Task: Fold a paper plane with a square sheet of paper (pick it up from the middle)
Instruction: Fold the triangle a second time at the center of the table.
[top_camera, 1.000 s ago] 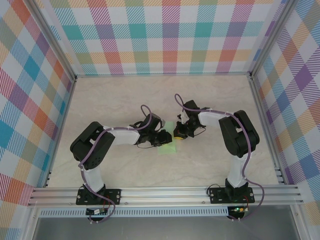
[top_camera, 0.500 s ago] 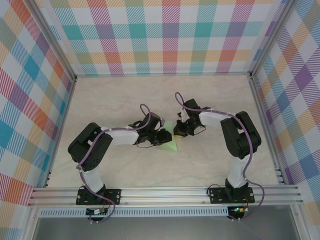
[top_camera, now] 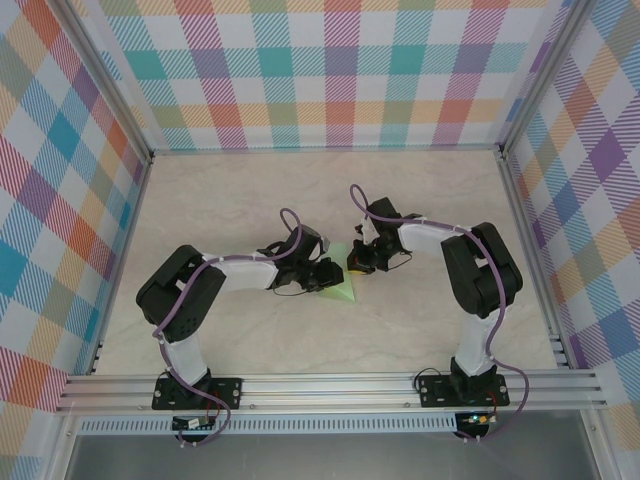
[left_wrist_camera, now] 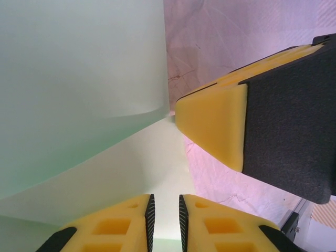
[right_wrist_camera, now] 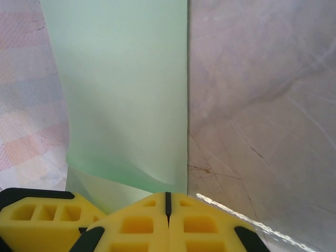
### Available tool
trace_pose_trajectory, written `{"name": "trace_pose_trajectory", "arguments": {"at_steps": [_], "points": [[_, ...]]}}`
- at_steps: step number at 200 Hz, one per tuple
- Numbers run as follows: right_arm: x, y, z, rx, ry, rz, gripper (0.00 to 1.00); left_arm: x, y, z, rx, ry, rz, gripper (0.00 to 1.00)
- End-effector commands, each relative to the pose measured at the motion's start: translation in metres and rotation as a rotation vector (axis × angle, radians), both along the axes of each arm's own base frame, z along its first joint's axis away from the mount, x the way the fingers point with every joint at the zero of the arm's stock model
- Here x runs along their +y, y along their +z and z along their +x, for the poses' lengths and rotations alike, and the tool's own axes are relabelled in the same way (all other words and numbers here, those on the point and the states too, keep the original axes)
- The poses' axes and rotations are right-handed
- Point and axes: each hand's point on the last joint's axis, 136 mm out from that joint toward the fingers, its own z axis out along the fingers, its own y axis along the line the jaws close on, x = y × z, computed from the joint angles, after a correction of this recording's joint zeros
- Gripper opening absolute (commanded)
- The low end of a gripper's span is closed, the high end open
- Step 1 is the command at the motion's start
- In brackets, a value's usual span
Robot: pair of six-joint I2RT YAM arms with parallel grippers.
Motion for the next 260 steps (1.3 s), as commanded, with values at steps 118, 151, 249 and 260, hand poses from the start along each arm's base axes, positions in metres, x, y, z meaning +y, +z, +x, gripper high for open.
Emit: {"name": "trace_pose_trajectory", "arguments": {"at_steps": [118,151,249,260], "points": [[0.001,-0.013,-0.011,0.06,0.029,-0.007,0.03,-0.006,0.008,0.007,-0.034,-0.002,-0.022,0.22],[0.001,-0.015,-0.011,0.066,0.029,-0.01,0.03,-0.008,0.011,0.009,-0.044,-0.002,-0.032,0.22],[-0.001,-0.014,-0.013,0.067,0.028,-0.018,0.03,0.001,-0.016,0.008,0.006,0.018,0.056,0.19],[-0.001,-0.013,-0.013,0.066,0.029,-0.016,0.03,0.002,-0.018,0.007,0.012,0.018,0.063,0.19]]}}
